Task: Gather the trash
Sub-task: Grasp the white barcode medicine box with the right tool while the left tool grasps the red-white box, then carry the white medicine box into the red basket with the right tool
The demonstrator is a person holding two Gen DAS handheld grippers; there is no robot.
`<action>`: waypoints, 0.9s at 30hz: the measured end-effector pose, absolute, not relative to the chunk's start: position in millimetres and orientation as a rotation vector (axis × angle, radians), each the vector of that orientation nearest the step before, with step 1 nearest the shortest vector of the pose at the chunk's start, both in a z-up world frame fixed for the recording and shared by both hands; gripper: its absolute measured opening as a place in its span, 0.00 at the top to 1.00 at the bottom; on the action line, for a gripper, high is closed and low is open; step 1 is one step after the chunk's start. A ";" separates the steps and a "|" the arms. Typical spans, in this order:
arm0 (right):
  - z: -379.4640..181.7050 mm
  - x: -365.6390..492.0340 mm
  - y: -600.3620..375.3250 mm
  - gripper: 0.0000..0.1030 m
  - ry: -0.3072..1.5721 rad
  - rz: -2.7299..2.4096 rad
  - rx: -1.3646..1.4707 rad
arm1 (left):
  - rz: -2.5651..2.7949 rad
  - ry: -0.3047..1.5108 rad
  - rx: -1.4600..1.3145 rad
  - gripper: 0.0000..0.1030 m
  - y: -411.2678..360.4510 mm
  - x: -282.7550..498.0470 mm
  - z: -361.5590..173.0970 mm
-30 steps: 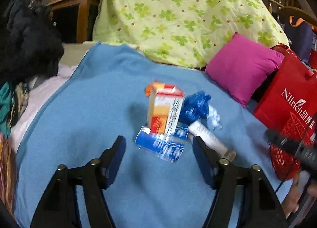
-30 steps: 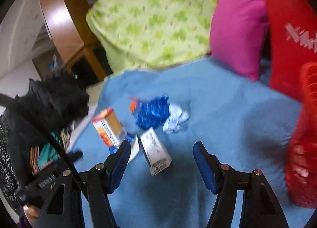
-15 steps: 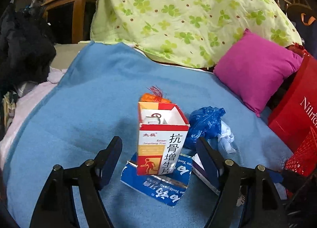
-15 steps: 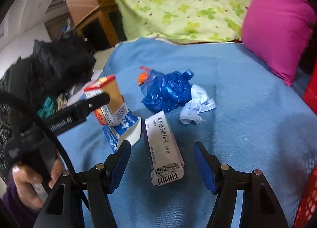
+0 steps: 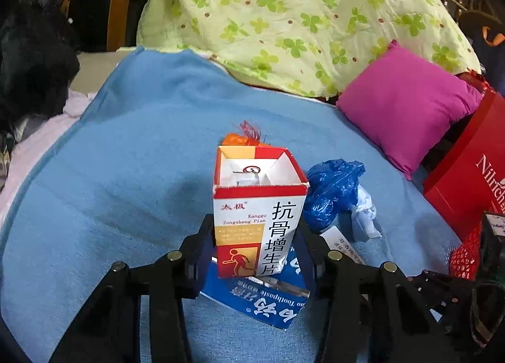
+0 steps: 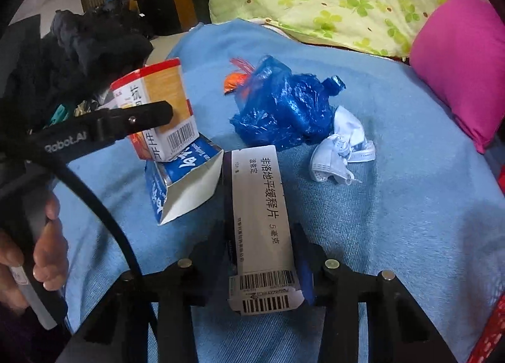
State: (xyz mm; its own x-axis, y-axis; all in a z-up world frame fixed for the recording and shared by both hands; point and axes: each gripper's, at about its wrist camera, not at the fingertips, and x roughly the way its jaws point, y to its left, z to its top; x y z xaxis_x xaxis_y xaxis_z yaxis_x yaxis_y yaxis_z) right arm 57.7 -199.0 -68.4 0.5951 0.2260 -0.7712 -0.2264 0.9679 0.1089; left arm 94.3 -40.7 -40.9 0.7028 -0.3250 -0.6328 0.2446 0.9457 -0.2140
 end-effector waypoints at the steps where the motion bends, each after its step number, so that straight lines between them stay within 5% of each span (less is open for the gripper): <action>1: -64.9 54.5 -200.5 0.59 0.892 0.260 0.006 | -0.327 0.711 -0.114 0.53 -40.0 91.4 -37.2; 27: 32.5 -71.3 -280.6 0.59 0.547 0.103 0.264 | -0.372 0.645 0.090 0.53 -91.1 -8.9 25.4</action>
